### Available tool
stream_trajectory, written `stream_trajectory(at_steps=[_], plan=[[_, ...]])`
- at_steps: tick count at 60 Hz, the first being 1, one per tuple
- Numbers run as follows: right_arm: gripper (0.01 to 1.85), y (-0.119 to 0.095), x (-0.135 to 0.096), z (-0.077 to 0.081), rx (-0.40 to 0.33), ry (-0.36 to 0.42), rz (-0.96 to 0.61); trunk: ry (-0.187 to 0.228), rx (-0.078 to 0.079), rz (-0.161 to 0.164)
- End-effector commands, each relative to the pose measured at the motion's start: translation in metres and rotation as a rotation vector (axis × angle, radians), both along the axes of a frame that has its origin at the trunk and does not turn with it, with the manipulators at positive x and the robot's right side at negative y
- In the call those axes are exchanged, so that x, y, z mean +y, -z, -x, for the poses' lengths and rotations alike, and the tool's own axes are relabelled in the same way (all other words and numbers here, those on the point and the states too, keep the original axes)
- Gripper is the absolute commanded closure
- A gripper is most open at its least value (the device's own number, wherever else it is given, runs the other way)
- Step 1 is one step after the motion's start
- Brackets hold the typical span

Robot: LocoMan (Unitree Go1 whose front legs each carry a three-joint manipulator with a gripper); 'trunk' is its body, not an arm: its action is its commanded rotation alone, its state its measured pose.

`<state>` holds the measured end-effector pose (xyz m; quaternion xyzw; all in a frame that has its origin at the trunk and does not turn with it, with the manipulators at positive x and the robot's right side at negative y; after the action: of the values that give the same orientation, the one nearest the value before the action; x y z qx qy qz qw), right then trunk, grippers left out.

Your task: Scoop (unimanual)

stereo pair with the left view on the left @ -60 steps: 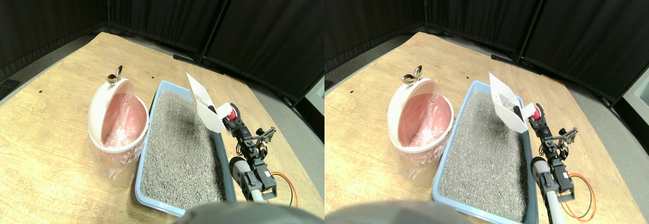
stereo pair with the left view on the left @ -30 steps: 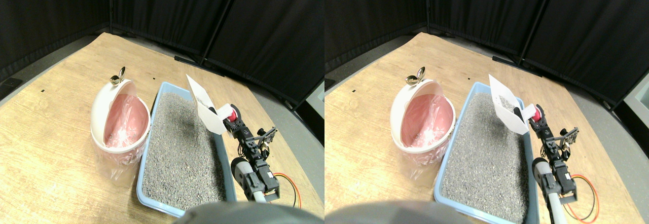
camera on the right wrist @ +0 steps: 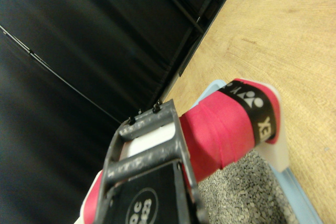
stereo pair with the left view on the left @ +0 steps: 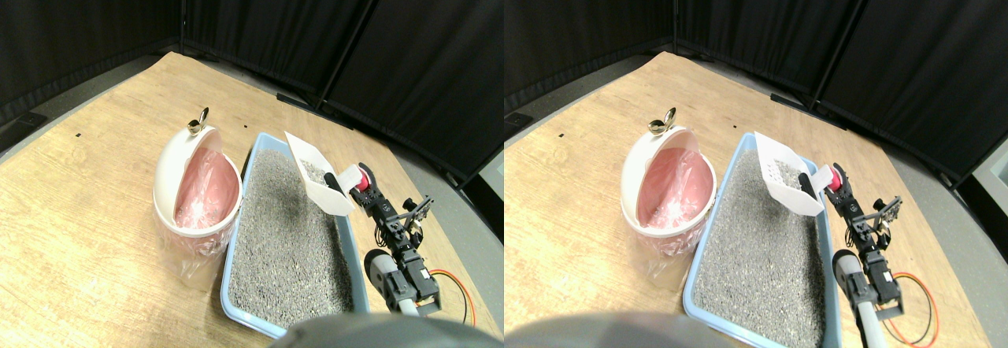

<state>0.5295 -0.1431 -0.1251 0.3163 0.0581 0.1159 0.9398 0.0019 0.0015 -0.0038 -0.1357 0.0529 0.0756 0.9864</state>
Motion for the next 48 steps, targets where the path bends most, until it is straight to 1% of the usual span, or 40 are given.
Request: stream_trajectory(at_steps=[1,4,9,12,13,15,16,19,22,24,26,28,33,34,35,38,39,45,46,48], plan=[[1.8,-0.015,0.004,0.0,-0.074,-0.037,-0.022,-0.025,-0.011,0.001],[1.8,-0.017,0.005,0.0,-0.07,-0.033,-0.022,-0.031,-0.013,0.002],[1.8,-0.018,0.007,0.0,-0.058,-0.042,-0.042,-0.034,-0.012,0.004],[1.8,-0.019,0.009,0.0,-0.066,-0.059,-0.015,-0.045,-0.013,0.009],[1.8,-0.02,0.009,0.0,-0.067,-0.062,-0.004,-0.05,-0.01,0.012],[1.8,-0.02,0.011,0.0,-0.079,-0.077,0.024,-0.05,-0.01,0.012],[1.8,-0.021,0.012,0.0,-0.082,-0.082,0.036,-0.057,-0.008,0.015],[1.8,-0.022,0.014,0.001,-0.086,-0.104,0.044,-0.062,-0.009,0.016],[1.8,-0.023,0.016,0.001,-0.088,-0.107,0.053,-0.067,-0.009,0.018],[1.8,-0.024,0.017,0.002,-0.077,-0.107,0.035,-0.072,-0.011,0.019],[1.8,-0.024,0.019,0.002,-0.054,-0.11,-0.023,-0.079,-0.011,0.02],[1.8,-0.025,0.019,0.002,-0.054,-0.111,-0.025,-0.084,-0.013,0.023],[1.8,-0.026,0.022,0.001,-0.067,-0.118,0.005,-0.094,-0.015,0.023],[1.8,-0.026,0.023,0.001,-0.073,-0.123,0.018,-0.094,-0.015,0.023],[1.8,-0.027,0.024,0.001,-0.083,-0.13,0.043,-0.105,-0.013,0.027],[1.8,-0.028,0.025,0.001,-0.096,-0.14,0.087,-0.105,-0.013,0.027],[1.8,-0.028,0.026,0.001,-0.099,-0.142,0.1,-0.113,-0.015,0.03],[1.8,-0.031,0.03,0.001,-0.097,-0.144,0.13,-0.118,-0.015,0.031],[1.8,-0.032,0.031,0.001,-0.099,-0.152,0.13,-0.127,-0.013,0.033],[1.8,-0.032,0.032,0.0,-0.101,-0.161,0.135,-0.127,-0.013,0.033]])
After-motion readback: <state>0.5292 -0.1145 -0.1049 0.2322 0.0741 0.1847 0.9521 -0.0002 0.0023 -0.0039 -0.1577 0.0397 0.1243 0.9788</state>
